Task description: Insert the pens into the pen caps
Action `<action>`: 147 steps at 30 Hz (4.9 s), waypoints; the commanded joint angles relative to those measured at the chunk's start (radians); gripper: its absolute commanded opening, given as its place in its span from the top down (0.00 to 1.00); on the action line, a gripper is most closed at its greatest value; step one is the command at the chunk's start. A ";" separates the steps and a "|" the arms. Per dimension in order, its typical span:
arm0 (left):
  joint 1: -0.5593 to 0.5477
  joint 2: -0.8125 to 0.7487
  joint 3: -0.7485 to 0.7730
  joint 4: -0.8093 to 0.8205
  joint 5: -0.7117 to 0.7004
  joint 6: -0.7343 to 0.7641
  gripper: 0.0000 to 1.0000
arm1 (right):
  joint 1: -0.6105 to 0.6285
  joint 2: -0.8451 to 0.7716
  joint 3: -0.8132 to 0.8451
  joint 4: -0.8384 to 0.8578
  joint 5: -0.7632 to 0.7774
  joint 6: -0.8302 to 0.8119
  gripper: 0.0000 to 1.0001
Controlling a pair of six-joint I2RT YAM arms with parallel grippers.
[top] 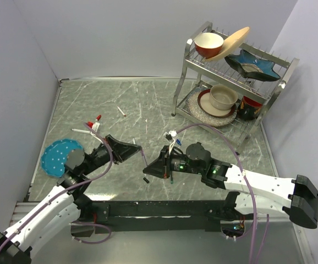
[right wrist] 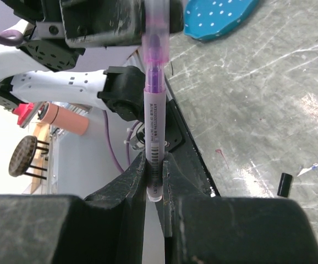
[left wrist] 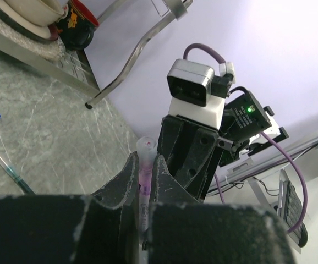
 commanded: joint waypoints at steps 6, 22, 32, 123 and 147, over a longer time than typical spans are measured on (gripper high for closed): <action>-0.005 0.003 -0.039 0.060 0.041 -0.002 0.99 | 0.004 0.003 0.082 -0.014 0.036 -0.024 1.00; -0.020 0.006 0.007 -0.032 0.011 0.044 0.47 | -0.005 0.037 0.170 -0.105 0.050 -0.095 1.00; -0.020 0.057 0.133 -0.130 -0.033 0.115 0.36 | -0.003 0.019 0.128 -0.082 0.013 -0.078 1.00; -0.227 0.937 0.452 -0.304 -0.427 0.072 0.99 | -0.252 -0.271 -0.094 -0.346 0.120 -0.105 0.37; -0.313 1.049 0.499 -0.420 -0.574 -0.040 0.49 | -0.252 -0.422 -0.076 -0.419 0.248 -0.081 0.38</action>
